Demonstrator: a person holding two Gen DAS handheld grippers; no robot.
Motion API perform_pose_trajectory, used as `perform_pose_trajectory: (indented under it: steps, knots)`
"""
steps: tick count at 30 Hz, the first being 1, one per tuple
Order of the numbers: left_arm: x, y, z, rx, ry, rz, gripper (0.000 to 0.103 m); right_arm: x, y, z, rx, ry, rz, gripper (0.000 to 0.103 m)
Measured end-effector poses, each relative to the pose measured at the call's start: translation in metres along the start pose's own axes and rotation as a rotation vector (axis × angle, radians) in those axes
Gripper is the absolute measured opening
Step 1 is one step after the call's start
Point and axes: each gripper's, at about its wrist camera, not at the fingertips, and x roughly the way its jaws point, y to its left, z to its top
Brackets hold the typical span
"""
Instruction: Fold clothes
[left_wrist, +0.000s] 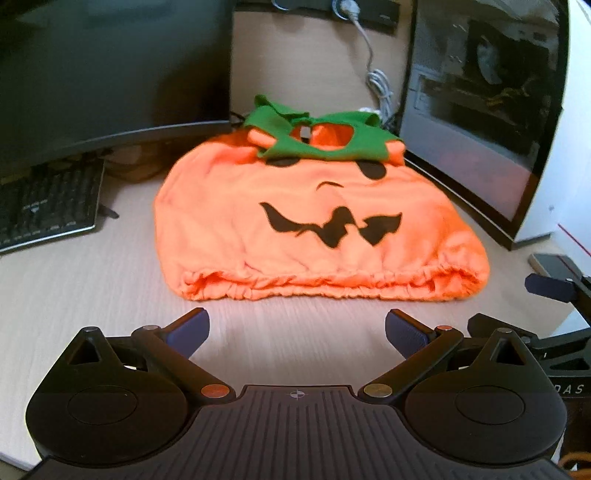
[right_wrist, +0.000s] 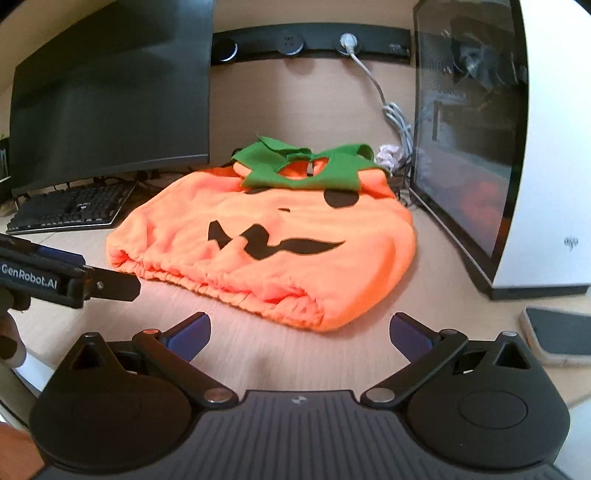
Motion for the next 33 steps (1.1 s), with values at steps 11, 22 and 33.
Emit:
perform_pose_trajectory:
  steps: [11, 22, 33]
  knots:
    - [-0.005, -0.01, -0.008, 0.032, 0.055, 0.031, 0.103, 0.0, -0.003, -0.001, 0.08, 0.043, 0.026, 0.103]
    - [-0.011, -0.01, -0.013, 0.019, 0.037, 0.066, 0.103, 0.002, -0.001, -0.001, 0.106, 0.053, 0.048, 0.103]
    - [-0.009, -0.018, -0.011, 0.049, 0.018, 0.054, 0.103, 0.002, -0.006, -0.002, 0.11, 0.048, 0.029, 0.103]
